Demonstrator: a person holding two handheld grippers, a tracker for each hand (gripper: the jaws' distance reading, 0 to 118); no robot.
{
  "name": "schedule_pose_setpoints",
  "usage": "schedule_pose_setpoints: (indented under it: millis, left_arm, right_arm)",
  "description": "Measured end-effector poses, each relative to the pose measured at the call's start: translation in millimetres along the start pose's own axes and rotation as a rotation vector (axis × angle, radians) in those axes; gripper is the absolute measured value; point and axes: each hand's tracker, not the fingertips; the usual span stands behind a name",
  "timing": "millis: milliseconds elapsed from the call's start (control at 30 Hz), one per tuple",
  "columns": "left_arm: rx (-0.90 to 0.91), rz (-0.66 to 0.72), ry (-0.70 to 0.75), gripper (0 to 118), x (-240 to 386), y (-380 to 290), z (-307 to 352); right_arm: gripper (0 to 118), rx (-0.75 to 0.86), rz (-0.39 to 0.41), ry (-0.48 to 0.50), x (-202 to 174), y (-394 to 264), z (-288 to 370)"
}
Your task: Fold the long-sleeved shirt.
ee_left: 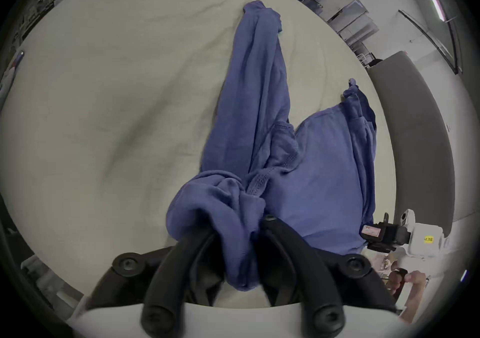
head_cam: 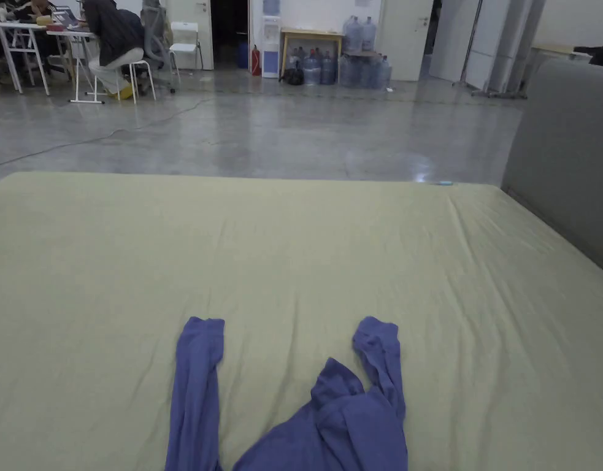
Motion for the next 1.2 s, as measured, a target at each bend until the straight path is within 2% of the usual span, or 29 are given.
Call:
schedule_pose_setpoints:
  millis: [33,67,100,167,233,367,400,433,467,567,667,700,733,767,800,867,933,967,1000,1033,1100,1167,1200]
  left_arm:
    - [0.012,-0.003,-0.006,50,1.7,-1.1,10.4]
    - [0.075,-0.009,-0.029,97,3.3,-2.0,26.5]
    - [0.119,-0.028,-0.052,115,3.9,-3.1,39.4]
    - [0.278,-0.04,-0.114,117,7.0,-17.6,76.9]
    - [0.305,-0.051,-0.082,117,8.4,-30.8,95.1]
    - [0.161,-0.089,-0.043,104,5.3,-68.6,98.4]
    - [0.149,-0.103,-0.019,72,5.7,-76.5,95.1]
    - [0.126,-0.122,0.017,26,6.8,-84.7,87.6]
    - [0.082,-0.121,0.049,0,6.7,-91.5,80.0]
    - [0.045,-0.071,-0.057,0,3.4,-87.2,71.2]
    - [0.125,-0.073,-0.009,2,8.1,-60.0,71.5]
    - [0.168,-0.098,0.032,32,9.6,-48.1,70.1]
    - [0.195,-0.129,0.083,84,10.6,-34.9,64.8]
    - [0.182,-0.131,0.132,116,9.6,-21.0,55.4]
    - [0.195,-0.119,0.138,117,10.7,-12.6,49.8]
    - [0.192,-0.105,0.139,116,9.7,0.6,30.8]
    - [0.095,-0.12,0.149,116,7.4,7.3,2.6]
    - [0.049,-0.126,0.159,111,7.0,7.4,-9.9]
    - [0.02,-0.129,0.169,101,6.7,6.7,-18.9]
    - [0.022,-0.133,0.188,85,7.1,3.5,-26.6]
    - [0.085,-0.187,0.277,60,19.9,-8.9,-19.2]
    - [0.142,-0.276,0.199,20,25.3,-16.1,-12.4]
    - [0.123,-0.264,0.15,20,25.0,-15.7,-9.0]
  right_arm:
    - [71,0.019,-0.009,0.014,-0.7,0.9,11.8]
    - [94,0.08,-0.002,-0.008,-1.8,1.9,28.0]
    - [98,0.156,0.028,-0.023,-3.1,-2.1,44.9]
    - [98,0.285,0.091,-0.016,-5.7,-15.2,82.0]
    - [98,0.303,0.125,-0.009,-6.2,-31.1,105.2]
    - [89,0.266,0.139,0.014,1.1,-69.1,112.7]
    - [66,0.276,0.168,0.018,0.7,-78.9,110.8]
    - [20,0.265,0.217,-0.003,-2.4,-88.1,105.4]
    - [0,0.254,0.243,-0.054,-5.2,-97.1,96.8]
    - [0,0.235,0.293,-0.004,-10.0,-111.4,87.1]
    - [0,0.211,0.299,0.027,-17.9,-106.9,85.4]
    - [0,0.214,0.303,0.028,-19.4,-105.1,85.1]
    - [0,0.218,0.307,0.028,-22.9,-99.5,87.5]
    - [0,0.229,0.307,0.023,-24.3,-96.0,88.1]
    - [0,0.237,0.306,0.019,-24.8,-93.9,88.4]
    - [0,0.249,0.301,0.01,-27.9,-86.2,91.6]
    - [0,0.255,0.297,0.002,-27.8,-80.1,89.7]
    - [0,0.255,0.294,-0.005,-27.4,-77.2,88.2]
    - [0,0.256,0.29,-0.011,-28.5,-74.3,89.2]
    - [0,0.258,0.287,-0.018,-28.1,-71.4,87.6]
    - [0,0.257,0.286,-0.029,-27.8,-67.0,84.4]
    - [0,0.251,0.293,-0.038,-30.4,-60.0,82.9]
    - [0,0.25,0.297,-0.043,-31.6,-56.2,81.3]
